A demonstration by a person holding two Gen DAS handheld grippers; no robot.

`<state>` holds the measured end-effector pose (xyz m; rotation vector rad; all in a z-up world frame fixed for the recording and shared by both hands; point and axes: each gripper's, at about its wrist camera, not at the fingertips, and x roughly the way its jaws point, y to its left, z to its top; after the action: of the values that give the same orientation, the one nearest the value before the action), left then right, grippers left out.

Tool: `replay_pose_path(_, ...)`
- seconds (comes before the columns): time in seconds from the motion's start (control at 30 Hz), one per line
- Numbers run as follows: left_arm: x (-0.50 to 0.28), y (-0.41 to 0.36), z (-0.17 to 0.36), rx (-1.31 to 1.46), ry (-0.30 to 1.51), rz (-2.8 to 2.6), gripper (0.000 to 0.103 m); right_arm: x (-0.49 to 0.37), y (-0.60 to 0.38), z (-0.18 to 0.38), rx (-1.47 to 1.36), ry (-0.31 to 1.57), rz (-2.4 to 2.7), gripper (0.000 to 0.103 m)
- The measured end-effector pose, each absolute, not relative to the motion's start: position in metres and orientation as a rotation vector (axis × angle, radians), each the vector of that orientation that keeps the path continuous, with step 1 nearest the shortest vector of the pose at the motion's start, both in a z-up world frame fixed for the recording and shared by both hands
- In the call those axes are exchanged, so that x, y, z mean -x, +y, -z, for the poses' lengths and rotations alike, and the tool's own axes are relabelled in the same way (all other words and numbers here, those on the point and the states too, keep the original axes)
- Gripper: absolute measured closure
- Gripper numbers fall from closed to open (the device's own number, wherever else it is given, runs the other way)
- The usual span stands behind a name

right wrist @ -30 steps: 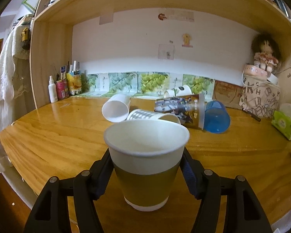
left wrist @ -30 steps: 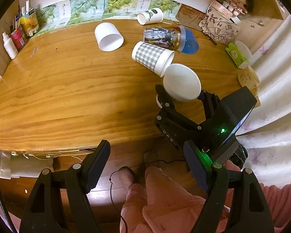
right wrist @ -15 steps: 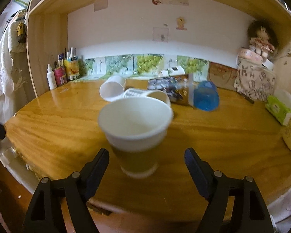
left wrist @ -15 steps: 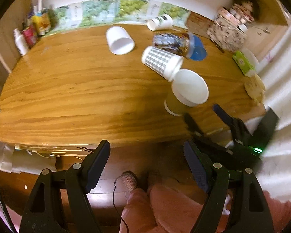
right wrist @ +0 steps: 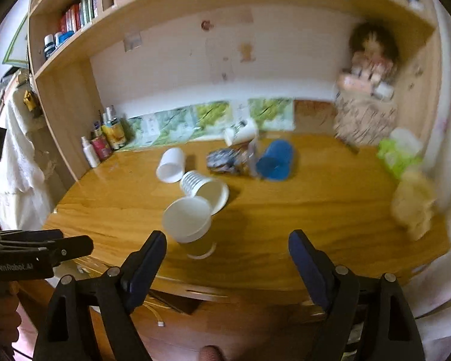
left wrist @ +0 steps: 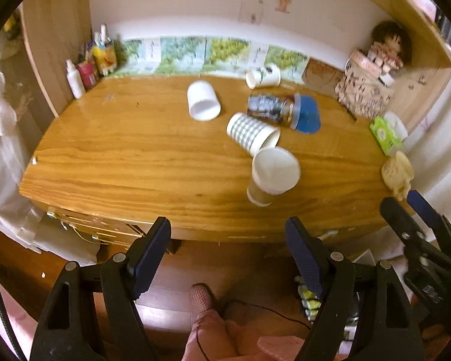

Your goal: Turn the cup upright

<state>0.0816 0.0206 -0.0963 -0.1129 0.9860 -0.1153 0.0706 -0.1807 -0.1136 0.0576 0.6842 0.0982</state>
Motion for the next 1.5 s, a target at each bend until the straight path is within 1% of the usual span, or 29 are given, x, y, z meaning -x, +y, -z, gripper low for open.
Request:
replay_pose_path(0.17, -0.059, 0.007, 0.071, 0.078, 0.91, 0.069, 0.022, -0.053, -0.192, 0.072, -0.092, 0.686, -0.12, 0.019)
replay_pose_path(0.33, -0.037, -0.001, 0.046, 0.098, 0.846, 0.034, 0.021, -0.033, -0.203, 0.051, -0.128, 0.699, -0.11, 0.019)
replay_pose_path(0.37, -0.034, -0.002, 0.043, 0.095, 0.837, 0.031, 0.017, -0.029, -0.205, 0.046, -0.143, 0.701, -0.108, 0.019)
replay_pose_path(0.5, -0.019, -0.007, 0.026, 0.088, 0.771, 0.019, 0.012, -0.012, -0.212, 0.036, -0.184, 0.689, -0.105, 0.019)
replay_pose_path(0.57, -0.015, -0.005, 0.021, 0.11, 0.754, 0.02, 0.009, -0.004, -0.214, 0.031, -0.193, 0.682, -0.098, 0.016)
replay_pose_path(0.6, -0.012, -0.004, 0.019, 0.113, 0.742, 0.014, 0.005, -0.001, -0.213, 0.029, -0.191, 0.678, -0.095, 0.015)
replay_pose_path(0.73, -0.001, -0.001, 0.011, 0.103, 0.692, -0.011, 0.003, 0.012, -0.208, 0.022, -0.182, 0.655, -0.094, 0.014)
replay_pose_path(0.77, 0.001, 0.0, 0.009, 0.104, 0.685, -0.016, 0.0, 0.016, -0.206, 0.02, -0.188, 0.642, -0.097, 0.014)
replay_pose_path(0.8, 0.004, 0.003, 0.008, 0.106, 0.676, -0.028, 0.0, 0.019, -0.203, 0.019, -0.185, 0.634, -0.102, 0.009)
replay_pose_path(0.83, 0.007, 0.005, 0.006, 0.109, 0.666, -0.037, 0.0, 0.021, -0.198, 0.018, -0.168, 0.633, -0.105, 0.0)
replay_pose_path(1.33, 0.025, 0.015, -0.006, 0.065, 0.506, -0.097, 0.0, 0.04, -0.177, 0.007, -0.107, 0.506, -0.055, 0.0)
replay_pose_path(1.5, 0.023, 0.013, -0.01, 0.051, 0.474, -0.099, 0.0, 0.037, -0.176, 0.004, -0.098, 0.495, -0.037, 0.0)
